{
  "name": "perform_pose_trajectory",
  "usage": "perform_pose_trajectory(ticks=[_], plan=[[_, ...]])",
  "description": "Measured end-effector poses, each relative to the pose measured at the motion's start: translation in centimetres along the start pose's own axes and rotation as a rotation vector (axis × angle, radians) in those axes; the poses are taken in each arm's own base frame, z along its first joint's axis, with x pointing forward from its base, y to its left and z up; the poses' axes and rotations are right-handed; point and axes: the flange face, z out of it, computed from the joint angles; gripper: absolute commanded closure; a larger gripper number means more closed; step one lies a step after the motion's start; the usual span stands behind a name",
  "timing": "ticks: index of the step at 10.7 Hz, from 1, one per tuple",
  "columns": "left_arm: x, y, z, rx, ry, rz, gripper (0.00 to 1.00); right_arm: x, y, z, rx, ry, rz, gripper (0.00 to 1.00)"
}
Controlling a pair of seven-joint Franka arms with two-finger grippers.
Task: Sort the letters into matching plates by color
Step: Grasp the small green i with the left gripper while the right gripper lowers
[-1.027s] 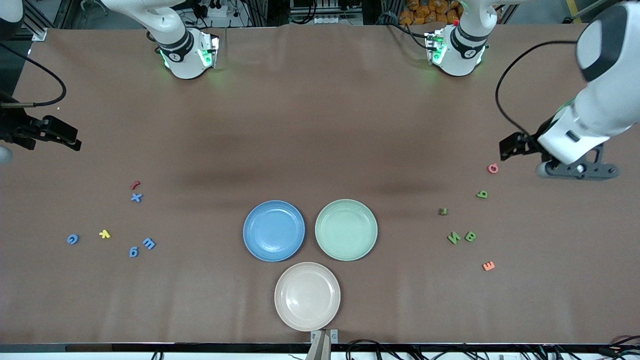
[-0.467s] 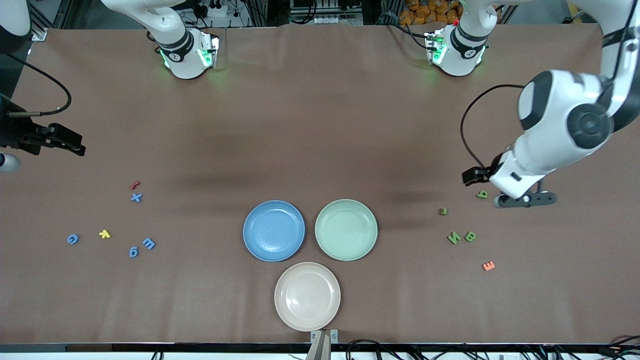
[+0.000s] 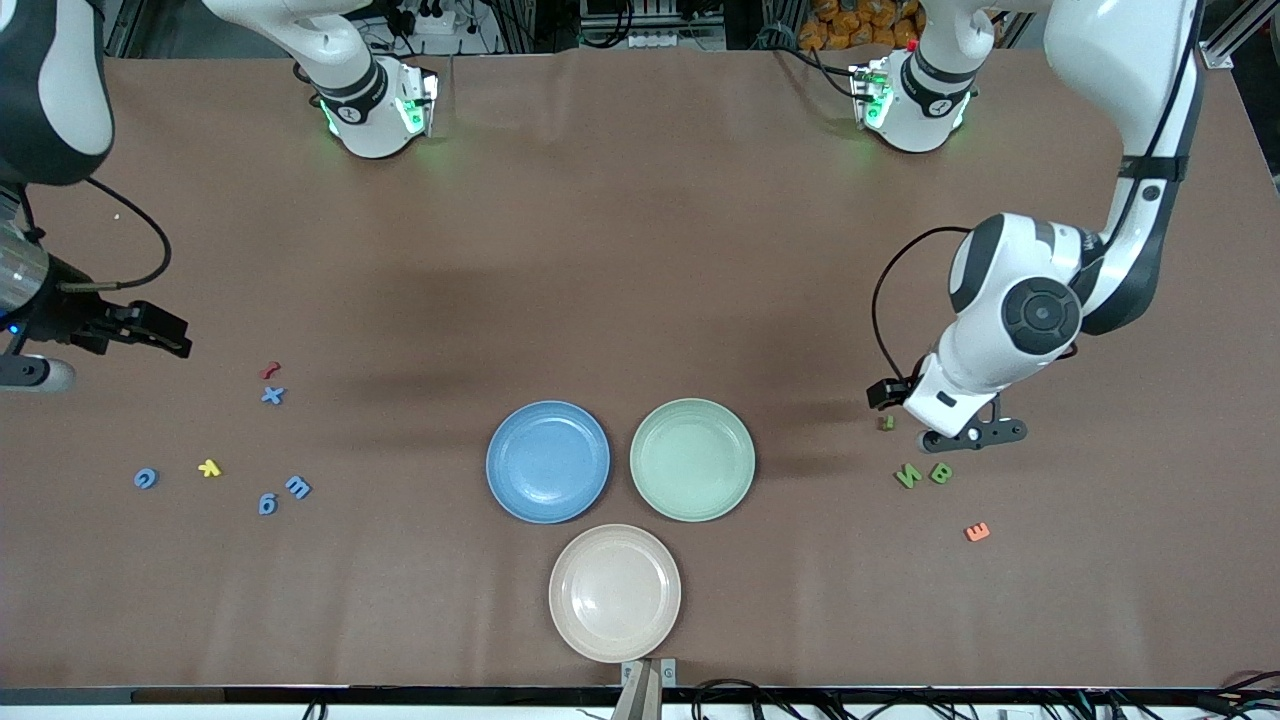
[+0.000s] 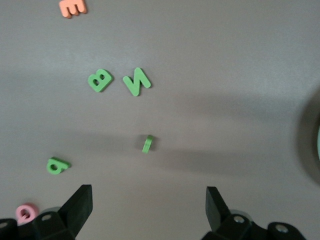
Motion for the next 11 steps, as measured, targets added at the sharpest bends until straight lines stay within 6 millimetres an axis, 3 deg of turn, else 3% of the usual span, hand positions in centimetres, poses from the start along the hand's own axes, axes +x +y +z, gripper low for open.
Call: perform_pose_trajectory(ticks=[4, 7, 11], plan=[[-0.2, -0.2, 4.4, -0.025, 0.074, 0.014, 0.00, 0.2, 2.9, 7.1, 0.082, -0.021, -0.013, 0.00], [-1.0, -0.5, 8.1, 0.034, 0.065, 0.090, 0.00, -0.1, 7.1, 13.3, 0.137, -0.033, -0.064, 0.00], [-0.7, -1.6, 10.8, 0.037, 0.047, 0.171, 0.00, -0.7, 7.8, 21.7, 0.088, -0.039, -0.137, 0.00]])
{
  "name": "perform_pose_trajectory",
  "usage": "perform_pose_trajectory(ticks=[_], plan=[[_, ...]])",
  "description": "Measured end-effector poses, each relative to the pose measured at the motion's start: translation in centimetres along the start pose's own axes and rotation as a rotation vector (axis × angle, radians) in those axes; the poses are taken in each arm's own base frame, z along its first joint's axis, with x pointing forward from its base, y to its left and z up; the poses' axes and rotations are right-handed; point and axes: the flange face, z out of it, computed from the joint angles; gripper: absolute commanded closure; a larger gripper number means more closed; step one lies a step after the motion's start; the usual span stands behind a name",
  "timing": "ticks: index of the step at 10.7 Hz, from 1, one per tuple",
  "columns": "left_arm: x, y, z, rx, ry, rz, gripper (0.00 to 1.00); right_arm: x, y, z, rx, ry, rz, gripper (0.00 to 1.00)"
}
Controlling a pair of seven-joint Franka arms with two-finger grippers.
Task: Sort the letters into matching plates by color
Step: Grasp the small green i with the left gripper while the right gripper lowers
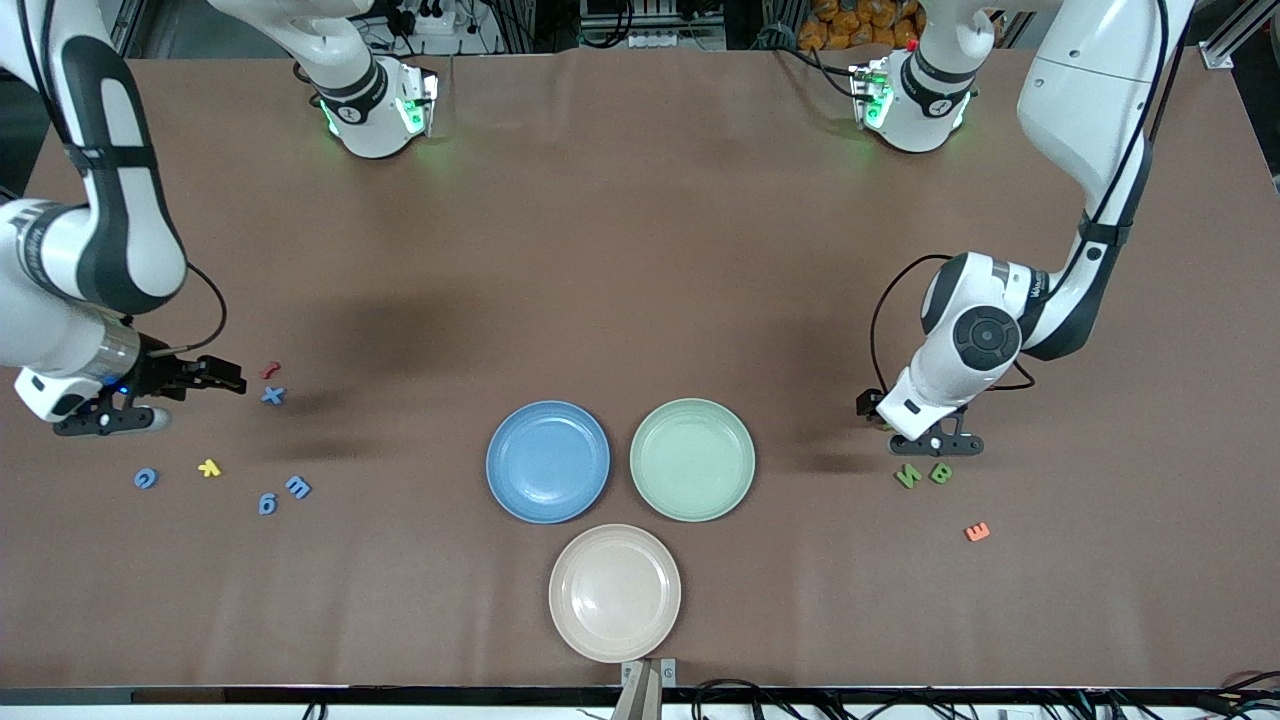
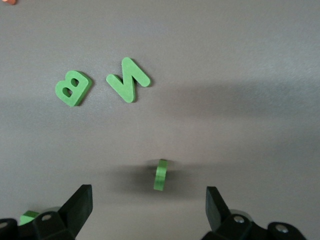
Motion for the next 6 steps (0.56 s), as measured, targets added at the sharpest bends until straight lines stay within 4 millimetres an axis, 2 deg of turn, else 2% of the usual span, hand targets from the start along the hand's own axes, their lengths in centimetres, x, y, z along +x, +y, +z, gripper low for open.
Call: perform_pose_trajectory(ticks=[2, 6], plan=[[0.1, -0.5, 0.5, -0.004, -0.002, 0.026, 0.00, 0.3, 0.4, 2.6, -0.052, -0.014, -0.035, 0.00], [-0.1, 0.1, 2.2, -0.036, -0.010, 0.049, 0.00, 0.3, 0.8, 7.2, -0.097, 0.004, -0.058, 0.00]])
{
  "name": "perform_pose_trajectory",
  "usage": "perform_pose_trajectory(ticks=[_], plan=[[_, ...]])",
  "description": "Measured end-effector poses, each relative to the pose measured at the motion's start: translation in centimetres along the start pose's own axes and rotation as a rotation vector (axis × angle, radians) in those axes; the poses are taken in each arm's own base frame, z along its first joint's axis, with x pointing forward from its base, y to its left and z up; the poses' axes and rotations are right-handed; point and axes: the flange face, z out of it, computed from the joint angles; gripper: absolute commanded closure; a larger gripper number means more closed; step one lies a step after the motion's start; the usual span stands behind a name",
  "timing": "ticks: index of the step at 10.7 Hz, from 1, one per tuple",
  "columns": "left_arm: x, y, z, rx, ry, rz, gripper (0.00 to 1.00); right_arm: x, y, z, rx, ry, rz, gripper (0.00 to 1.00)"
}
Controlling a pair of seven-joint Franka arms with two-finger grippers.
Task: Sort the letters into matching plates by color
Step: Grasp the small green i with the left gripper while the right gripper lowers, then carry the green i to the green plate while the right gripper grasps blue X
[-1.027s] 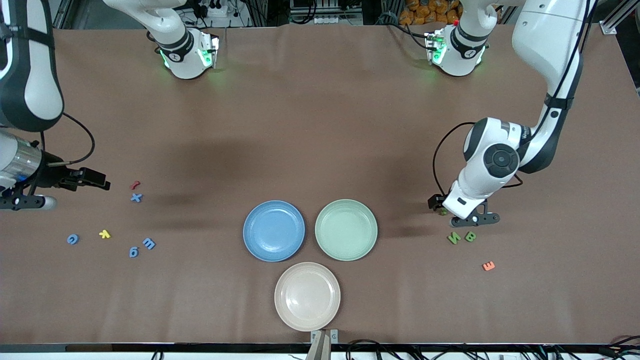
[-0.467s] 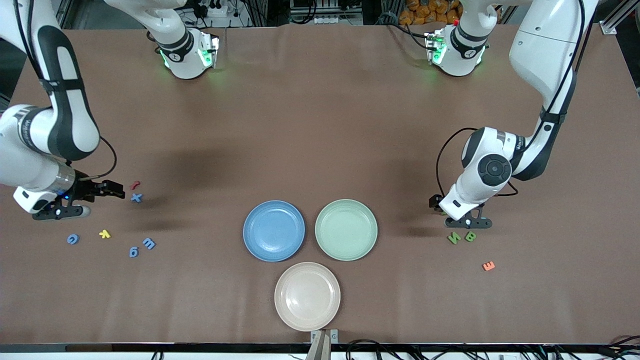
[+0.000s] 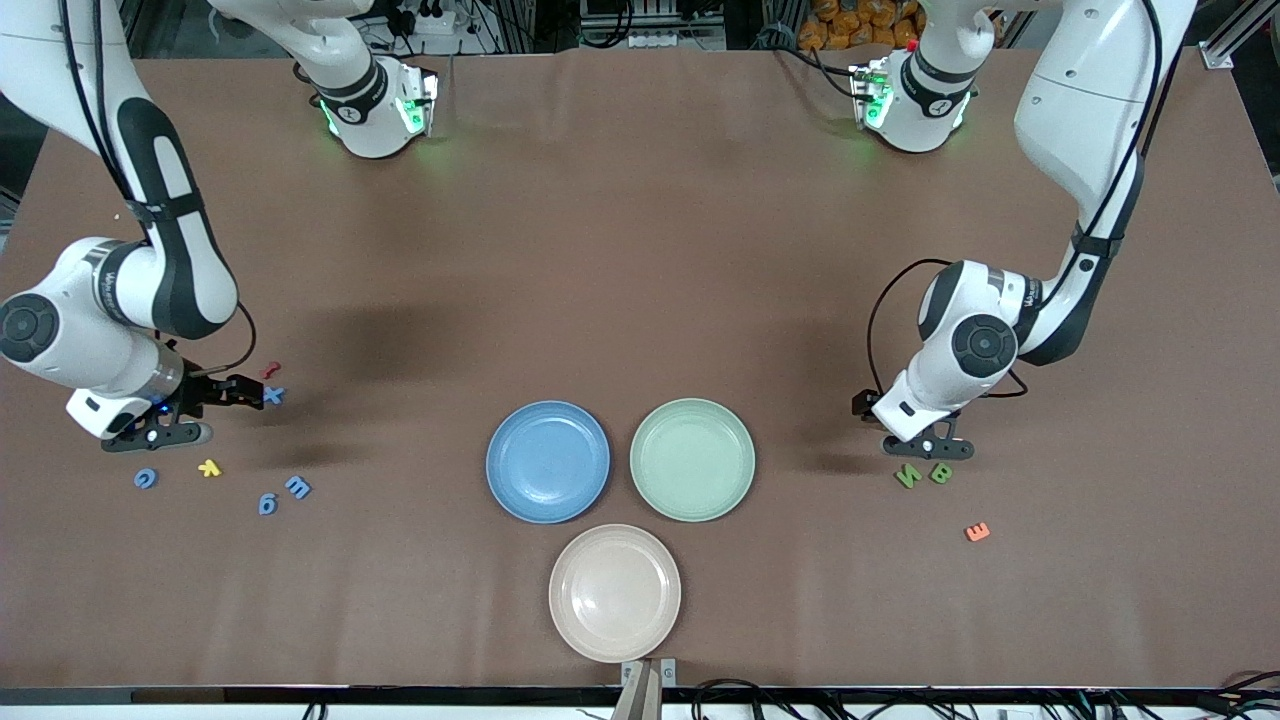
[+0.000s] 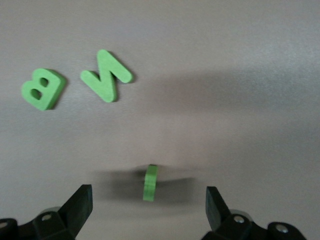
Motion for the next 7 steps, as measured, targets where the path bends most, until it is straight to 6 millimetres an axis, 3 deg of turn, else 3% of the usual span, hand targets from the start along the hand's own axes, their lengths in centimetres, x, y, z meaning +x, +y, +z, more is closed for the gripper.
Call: perform_pose_trajectory(ticks=[1, 2, 7], plan=[[0.0, 0.0, 0.3, -0.011, -0.003, 0.012, 0.12, -0.3, -0.1, 1.2, -0.007, 0.007, -0.001, 0.00], [0.0, 0.1, 0.4, -0.015, -0.005, 0.021, 0.99, -0.6, -0.1, 2.3, -0.014, 0.016, -0.001, 0.00], [0.3, -0.4, 0.2, -0.034, -0.004, -0.005, 1.00, -3.1, -0.4, 6.1, -0.031, 0.041, 0.005, 0.00]])
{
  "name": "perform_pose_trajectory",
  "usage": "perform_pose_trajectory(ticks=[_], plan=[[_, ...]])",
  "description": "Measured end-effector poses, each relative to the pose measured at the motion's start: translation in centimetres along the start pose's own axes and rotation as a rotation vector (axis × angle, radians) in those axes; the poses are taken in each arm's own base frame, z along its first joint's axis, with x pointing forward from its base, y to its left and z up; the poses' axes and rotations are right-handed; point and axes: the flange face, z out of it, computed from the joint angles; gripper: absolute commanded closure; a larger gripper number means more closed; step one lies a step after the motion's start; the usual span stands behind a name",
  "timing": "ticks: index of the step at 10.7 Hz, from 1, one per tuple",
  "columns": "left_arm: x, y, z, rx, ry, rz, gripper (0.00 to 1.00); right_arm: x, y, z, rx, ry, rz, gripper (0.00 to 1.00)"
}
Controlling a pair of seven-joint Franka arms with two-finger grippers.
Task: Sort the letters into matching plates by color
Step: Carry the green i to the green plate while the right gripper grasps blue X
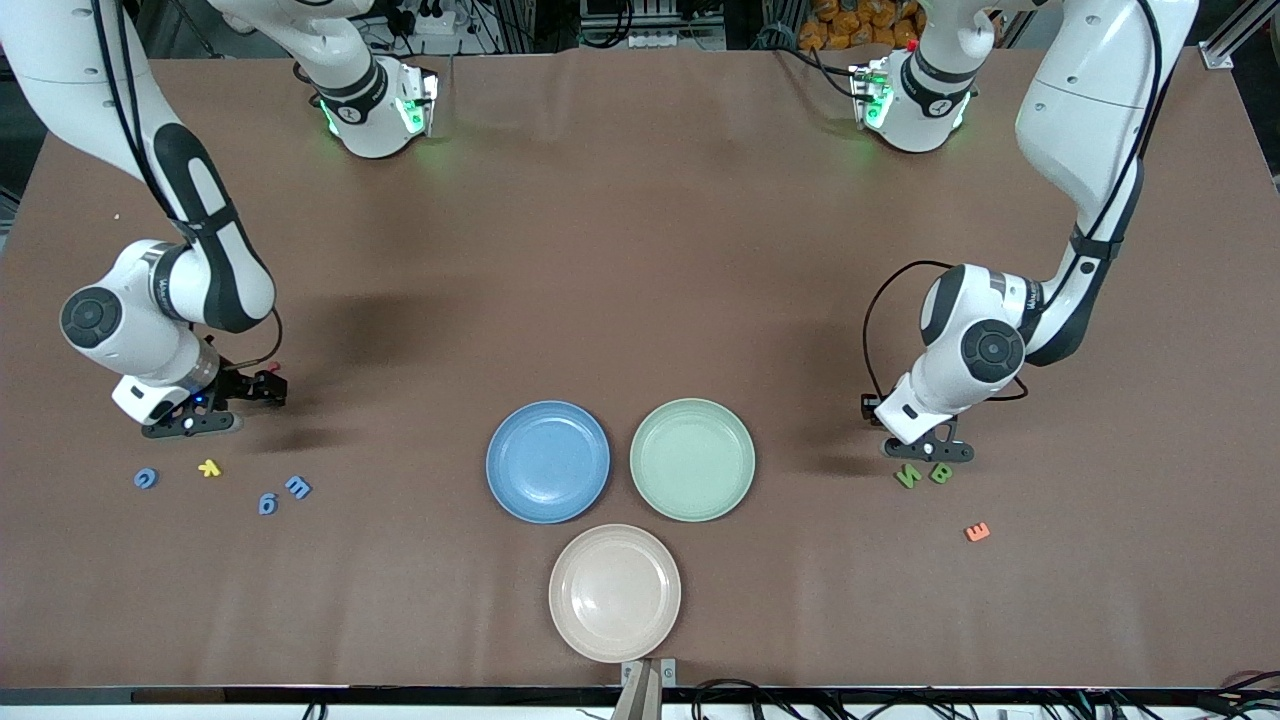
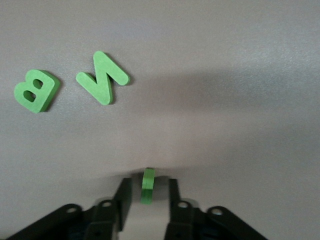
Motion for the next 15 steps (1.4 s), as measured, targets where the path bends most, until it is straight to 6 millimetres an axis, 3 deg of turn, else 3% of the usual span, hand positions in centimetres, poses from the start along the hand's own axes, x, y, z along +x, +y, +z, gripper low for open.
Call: perform_pose_trajectory(ticks=[3, 5, 8, 10, 13, 15], plan=[[0.0, 0.1, 0.0, -0.002, 0.000, -0.001, 1.00, -1.0, -0.2, 1.6, -0.008, 0.009, 0.001, 0.00], [0.2, 0.8, -0.3, -0.011, 0.010, -0.015, 1.00, -1.5, -0.4, 2.1, -0.010, 0.012, 0.000, 0.05], [1.2, 2.6, -2.4, -0.034, 0.052, -0.062, 1.00, -1.9, -0.9, 2.5, -0.006, 0.009, -0.005, 0.07], [1.2, 5.3, -4.3, -0.064, 0.077, -0.108, 1.00, -2.1, -1.0, 2.7, -0.004, 0.004, -0.006, 0.10], [1.2, 10.8, -7.1, -0.128, 0.106, -0.182, 1.00, -2.4, -1.1, 2.9, 0.000, 0.000, -0.004, 0.13], [1.2, 14.8, -8.9, -0.160, 0.131, -0.211, 1.00, -2.6, -1.0, 2.9, 0.002, 0.001, 0.000, 0.20]])
